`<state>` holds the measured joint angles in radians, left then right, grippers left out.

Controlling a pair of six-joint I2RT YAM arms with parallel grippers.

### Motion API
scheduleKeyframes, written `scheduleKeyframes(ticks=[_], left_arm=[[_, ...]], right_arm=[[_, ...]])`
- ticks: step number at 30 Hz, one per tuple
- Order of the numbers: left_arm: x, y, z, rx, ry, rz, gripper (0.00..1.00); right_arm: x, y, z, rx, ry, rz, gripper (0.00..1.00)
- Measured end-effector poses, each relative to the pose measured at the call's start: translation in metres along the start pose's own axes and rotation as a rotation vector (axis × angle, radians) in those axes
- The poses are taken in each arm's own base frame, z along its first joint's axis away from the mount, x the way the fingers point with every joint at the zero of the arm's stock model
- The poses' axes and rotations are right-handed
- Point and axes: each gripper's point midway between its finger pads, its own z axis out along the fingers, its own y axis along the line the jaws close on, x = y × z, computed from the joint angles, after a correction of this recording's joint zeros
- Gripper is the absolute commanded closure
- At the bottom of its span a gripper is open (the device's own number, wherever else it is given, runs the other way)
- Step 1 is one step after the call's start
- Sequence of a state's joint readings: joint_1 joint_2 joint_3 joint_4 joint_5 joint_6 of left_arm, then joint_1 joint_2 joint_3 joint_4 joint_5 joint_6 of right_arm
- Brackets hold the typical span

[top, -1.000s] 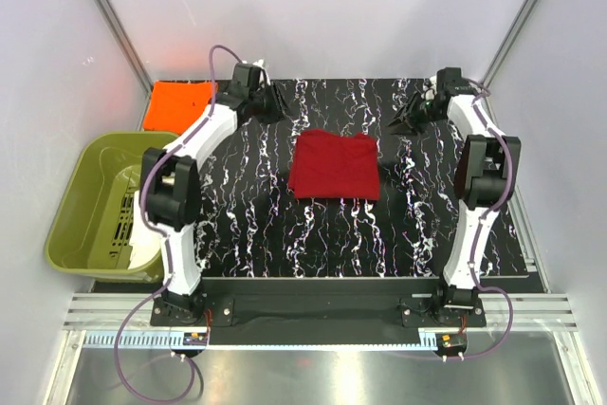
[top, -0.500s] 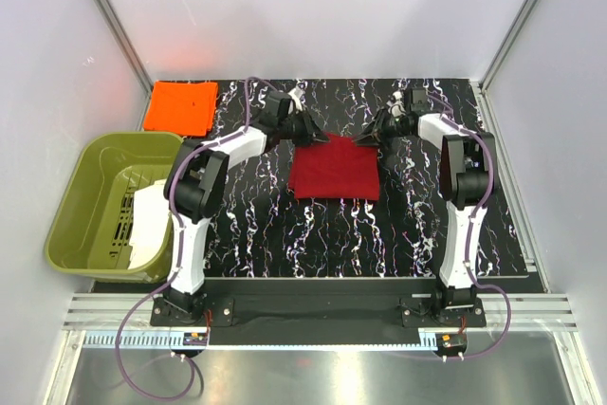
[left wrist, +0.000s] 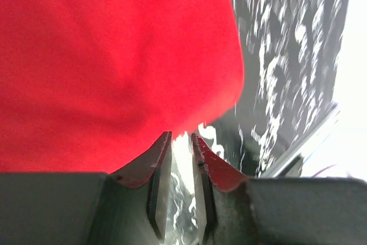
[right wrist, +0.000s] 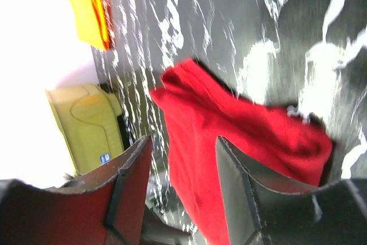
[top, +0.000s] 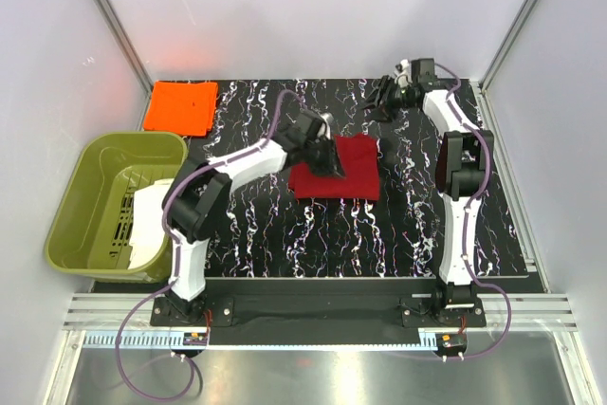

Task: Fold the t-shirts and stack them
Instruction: Fold the tshirt

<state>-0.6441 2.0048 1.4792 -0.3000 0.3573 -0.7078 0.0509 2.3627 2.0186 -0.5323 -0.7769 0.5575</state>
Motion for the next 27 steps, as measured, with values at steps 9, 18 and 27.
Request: scheduleKeyframes(ticks=[9,18,27], left_arm=[[0.044,0.062,0.009,-0.269,0.136,0.015,0.78],[0.044,0.09,-0.006,-0.35,0.174,0.119,0.84],[0.045,0.147,-0.056,-0.549,0.214,0.274,0.85]], right_arm=[[-0.005,-0.019,0.023,0.012,0.019,0.053,0.44],[0.018,-0.054,0.039,0.072,0.07,0.126,0.48],[0.109,-0.072,0.013,0.118,0.177,0.257,0.54]])
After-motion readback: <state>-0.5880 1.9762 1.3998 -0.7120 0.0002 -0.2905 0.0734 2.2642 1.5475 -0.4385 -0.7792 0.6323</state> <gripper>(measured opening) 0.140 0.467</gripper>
